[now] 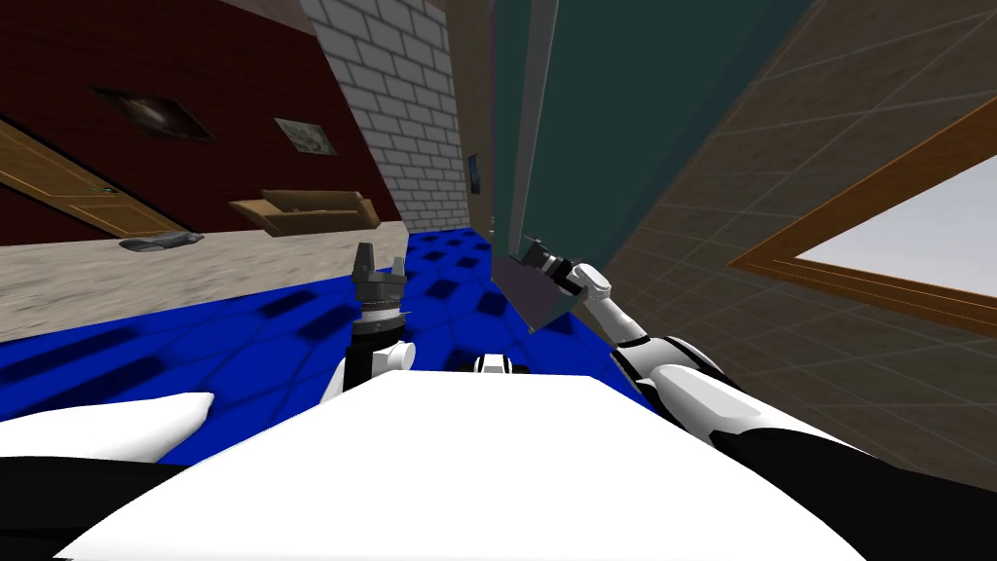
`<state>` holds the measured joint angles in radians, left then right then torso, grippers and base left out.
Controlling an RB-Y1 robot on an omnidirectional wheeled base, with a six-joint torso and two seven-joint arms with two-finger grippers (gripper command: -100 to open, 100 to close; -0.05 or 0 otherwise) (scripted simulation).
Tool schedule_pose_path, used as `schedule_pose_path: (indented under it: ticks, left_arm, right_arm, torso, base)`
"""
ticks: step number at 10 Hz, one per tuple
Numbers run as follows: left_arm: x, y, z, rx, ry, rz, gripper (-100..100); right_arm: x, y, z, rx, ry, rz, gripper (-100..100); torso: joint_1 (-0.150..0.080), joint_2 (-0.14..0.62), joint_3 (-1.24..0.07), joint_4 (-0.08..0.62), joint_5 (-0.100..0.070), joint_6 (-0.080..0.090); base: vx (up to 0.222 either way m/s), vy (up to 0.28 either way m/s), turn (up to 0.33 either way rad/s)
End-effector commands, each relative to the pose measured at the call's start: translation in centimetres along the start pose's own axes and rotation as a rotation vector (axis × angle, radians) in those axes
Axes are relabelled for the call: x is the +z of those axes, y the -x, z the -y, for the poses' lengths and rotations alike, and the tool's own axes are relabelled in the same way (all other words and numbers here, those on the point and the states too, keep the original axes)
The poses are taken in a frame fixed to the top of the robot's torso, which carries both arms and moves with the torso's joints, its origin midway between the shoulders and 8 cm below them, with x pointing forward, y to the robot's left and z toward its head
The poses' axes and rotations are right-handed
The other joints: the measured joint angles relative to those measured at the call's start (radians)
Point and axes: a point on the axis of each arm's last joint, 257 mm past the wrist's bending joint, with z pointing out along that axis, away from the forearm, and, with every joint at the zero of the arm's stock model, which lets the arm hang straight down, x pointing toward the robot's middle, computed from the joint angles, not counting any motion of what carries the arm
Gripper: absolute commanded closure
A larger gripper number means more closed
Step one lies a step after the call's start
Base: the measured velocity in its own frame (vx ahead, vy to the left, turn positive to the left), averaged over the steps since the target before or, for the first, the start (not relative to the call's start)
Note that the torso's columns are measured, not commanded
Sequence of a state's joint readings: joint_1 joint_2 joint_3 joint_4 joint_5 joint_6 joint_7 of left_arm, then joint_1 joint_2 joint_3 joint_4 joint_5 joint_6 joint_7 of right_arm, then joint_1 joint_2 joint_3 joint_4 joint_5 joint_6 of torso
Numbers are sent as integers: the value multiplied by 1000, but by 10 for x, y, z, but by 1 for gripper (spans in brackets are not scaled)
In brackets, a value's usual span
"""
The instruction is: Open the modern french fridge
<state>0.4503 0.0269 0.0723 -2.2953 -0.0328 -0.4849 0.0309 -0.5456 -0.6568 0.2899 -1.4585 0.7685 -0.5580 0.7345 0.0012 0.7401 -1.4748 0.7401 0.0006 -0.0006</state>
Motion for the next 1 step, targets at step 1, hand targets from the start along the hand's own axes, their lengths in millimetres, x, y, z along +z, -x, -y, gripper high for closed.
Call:
schedule_pose_path:
  ticks: [1]
  left_arm:
    - [0, 0, 0, 0, 0, 0, 0]
  right_arm:
    - [0, -1, 0, 0, 1, -2, 0]
  torso:
    - [0, -1, 0, -1, 0, 0]
  base:
    - [0, 0, 0]
